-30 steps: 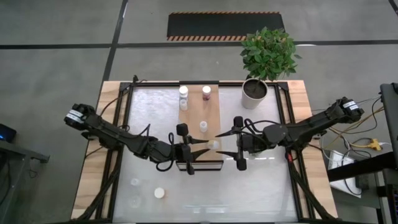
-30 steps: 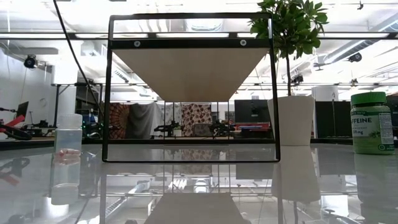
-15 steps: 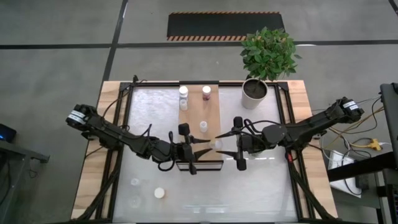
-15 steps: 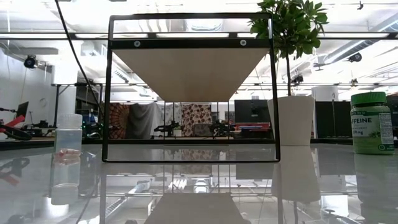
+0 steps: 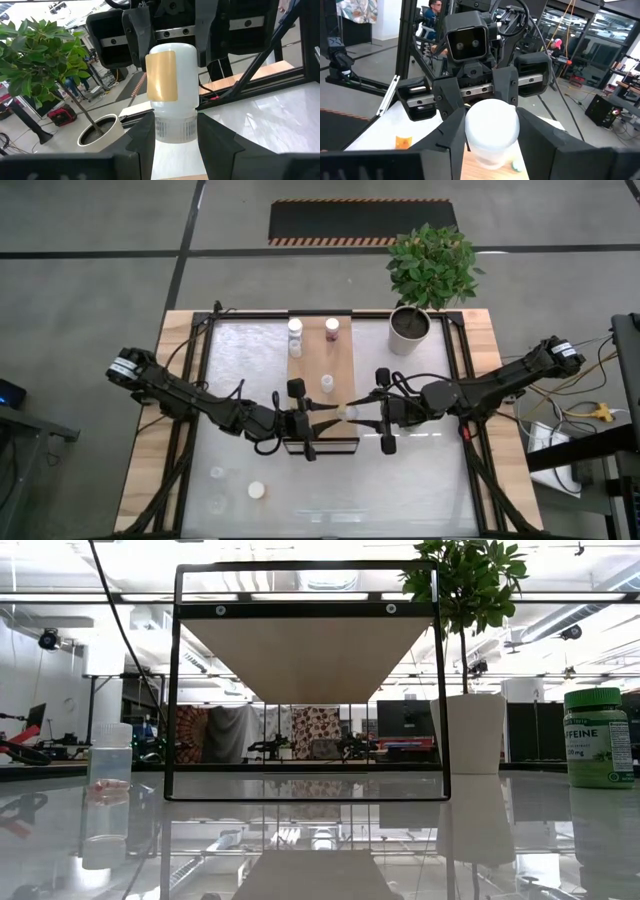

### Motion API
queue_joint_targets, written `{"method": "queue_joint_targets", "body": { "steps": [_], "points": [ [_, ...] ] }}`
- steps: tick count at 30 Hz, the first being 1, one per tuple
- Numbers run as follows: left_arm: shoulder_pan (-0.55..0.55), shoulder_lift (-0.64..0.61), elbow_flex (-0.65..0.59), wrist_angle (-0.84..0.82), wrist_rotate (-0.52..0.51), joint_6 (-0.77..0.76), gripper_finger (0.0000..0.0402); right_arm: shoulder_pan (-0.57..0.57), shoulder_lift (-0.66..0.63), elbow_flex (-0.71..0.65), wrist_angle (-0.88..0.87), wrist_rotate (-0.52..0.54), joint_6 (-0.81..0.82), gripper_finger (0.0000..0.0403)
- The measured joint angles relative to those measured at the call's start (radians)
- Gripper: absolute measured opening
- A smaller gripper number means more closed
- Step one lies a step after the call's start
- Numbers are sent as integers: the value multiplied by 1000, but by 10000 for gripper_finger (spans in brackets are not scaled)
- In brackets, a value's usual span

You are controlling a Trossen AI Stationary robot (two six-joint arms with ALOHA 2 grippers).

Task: Pick and place medicine bottles onto shelf by color
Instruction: Put the transparent pill bottle on the shelf

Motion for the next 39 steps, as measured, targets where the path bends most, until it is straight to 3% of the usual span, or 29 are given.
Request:
{"method": "queue_joint_targets", "body": {
  "steps": [10,17,22,27,31,34,39],
  "points": [
    [0,-13,-2,10,4,-5,111,8,-23,-2,-12,1,-27,146],
    [0,-52,-5,-8,1,2,156,46,-122,-72,25,-5,-63,138],
    [7,-61,-5,11,17,26,178,48,-161,-207,265,-47,-78,138],
    [28,-48,-9,151,177,44,183,48,-137,-372,739,-81,-124,139],
    [34,-22,-18,321,246,102,183,48,-90,-448,991,-81,-133,139],
    [48,14,-8,433,291,120,183,48,-70,-457,1041,-81,-142,139],
    [83,81,9,482,348,73,197,48,-59,-455,1034,-80,-142,139]
  ]
}}
